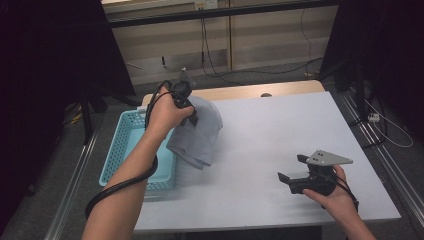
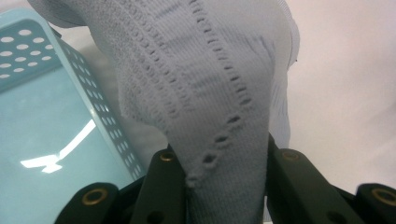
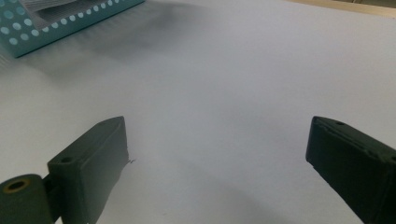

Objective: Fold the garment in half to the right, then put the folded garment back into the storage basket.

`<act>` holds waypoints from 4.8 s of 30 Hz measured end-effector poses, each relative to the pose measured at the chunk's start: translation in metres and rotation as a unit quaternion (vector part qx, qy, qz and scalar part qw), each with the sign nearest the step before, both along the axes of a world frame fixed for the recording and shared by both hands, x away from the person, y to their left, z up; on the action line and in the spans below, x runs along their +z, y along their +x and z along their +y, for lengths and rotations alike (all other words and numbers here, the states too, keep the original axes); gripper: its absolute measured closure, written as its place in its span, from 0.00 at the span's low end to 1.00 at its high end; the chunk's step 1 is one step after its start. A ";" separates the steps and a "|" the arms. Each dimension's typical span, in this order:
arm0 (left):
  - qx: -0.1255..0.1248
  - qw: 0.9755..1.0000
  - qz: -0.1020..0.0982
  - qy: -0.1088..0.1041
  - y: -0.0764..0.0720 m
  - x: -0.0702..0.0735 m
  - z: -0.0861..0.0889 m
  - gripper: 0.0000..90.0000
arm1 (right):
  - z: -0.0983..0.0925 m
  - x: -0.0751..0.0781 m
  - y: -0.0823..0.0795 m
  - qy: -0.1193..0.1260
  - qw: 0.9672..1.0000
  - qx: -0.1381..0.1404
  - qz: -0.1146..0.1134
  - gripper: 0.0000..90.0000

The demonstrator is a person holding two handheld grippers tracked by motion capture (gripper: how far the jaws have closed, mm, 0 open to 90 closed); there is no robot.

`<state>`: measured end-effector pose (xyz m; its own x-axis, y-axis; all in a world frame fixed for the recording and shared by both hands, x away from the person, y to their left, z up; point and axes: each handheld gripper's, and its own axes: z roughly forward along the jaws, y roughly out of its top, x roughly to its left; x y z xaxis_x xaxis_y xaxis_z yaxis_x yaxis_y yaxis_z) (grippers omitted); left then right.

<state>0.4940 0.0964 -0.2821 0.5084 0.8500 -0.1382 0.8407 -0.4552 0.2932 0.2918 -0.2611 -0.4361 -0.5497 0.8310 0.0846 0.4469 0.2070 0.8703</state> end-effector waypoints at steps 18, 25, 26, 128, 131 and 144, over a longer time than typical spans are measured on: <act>0.008 1.000 -0.013 0.013 0.012 0.019 0.014 0.83 | -0.003 -0.002 -0.005 -0.005 1.000 -0.004 0.004 0.06; 0.009 1.000 -0.018 0.013 0.018 0.025 0.018 0.83 | -0.005 -0.003 -0.003 -0.005 1.000 -0.005 0.003 0.06; 0.009 1.000 -0.017 0.015 0.019 0.026 0.019 0.83 | -0.005 -0.003 -0.003 -0.005 1.000 -0.005 0.004 0.06; 0.052 0.997 -0.028 0.056 0.036 0.056 0.089 0.83 | -0.006 -0.003 -0.001 -0.013 1.000 -0.007 0.002 0.06; 0.058 0.996 -0.027 0.055 0.038 0.050 0.094 0.83 | -0.005 -0.003 -0.001 -0.013 1.000 -0.004 0.002 0.06; 0.078 0.995 -0.028 0.053 0.044 0.028 0.112 0.83 | -0.003 -0.005 -0.001 -0.017 1.000 -0.003 0.005 0.06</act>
